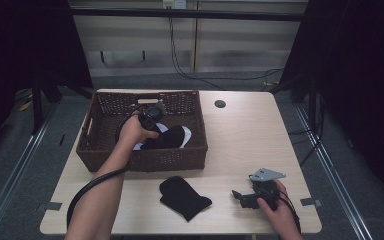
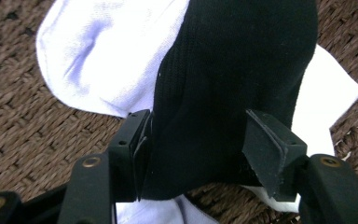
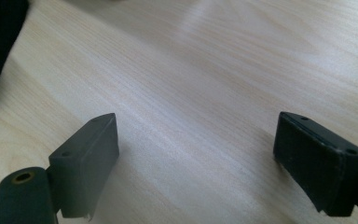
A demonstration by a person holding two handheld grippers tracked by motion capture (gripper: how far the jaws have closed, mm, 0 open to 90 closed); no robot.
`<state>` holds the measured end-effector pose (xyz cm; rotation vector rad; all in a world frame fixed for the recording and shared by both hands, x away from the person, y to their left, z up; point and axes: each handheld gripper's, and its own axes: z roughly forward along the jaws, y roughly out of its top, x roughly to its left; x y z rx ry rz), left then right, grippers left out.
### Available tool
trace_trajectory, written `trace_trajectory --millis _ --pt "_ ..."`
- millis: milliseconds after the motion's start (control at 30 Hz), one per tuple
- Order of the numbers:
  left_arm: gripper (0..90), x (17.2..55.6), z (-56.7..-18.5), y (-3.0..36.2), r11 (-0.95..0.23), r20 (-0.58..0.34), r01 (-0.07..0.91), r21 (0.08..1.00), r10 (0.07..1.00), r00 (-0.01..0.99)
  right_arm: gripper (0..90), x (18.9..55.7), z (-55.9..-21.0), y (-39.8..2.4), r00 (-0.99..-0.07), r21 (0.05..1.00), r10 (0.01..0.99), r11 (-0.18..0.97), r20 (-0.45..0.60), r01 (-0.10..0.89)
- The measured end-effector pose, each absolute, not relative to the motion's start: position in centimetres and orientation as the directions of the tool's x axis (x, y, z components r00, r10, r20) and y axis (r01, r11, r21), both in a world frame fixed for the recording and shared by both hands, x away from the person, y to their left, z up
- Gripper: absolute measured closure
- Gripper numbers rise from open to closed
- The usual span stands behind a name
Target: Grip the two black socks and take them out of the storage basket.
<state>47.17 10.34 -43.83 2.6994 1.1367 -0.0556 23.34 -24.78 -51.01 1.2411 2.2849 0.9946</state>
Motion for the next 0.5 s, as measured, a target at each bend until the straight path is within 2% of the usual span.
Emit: trace_trajectory --millis 333,500 --pt "45.9 47.23 -44.6 10.23 -0.688 -0.123 0.707 0.165 0.697 0.706 13.5 23.34 -51.01 -24.78 -0.552 0.724 0.834 0.368 0.022 0.584" --pt "58.7 47.07 -44.53 10.06 -0.707 -0.115 0.691 0.153 0.682 0.723 13.5 23.34 -51.01 -24.78 -0.551 0.724 0.834 0.367 0.022 0.584"
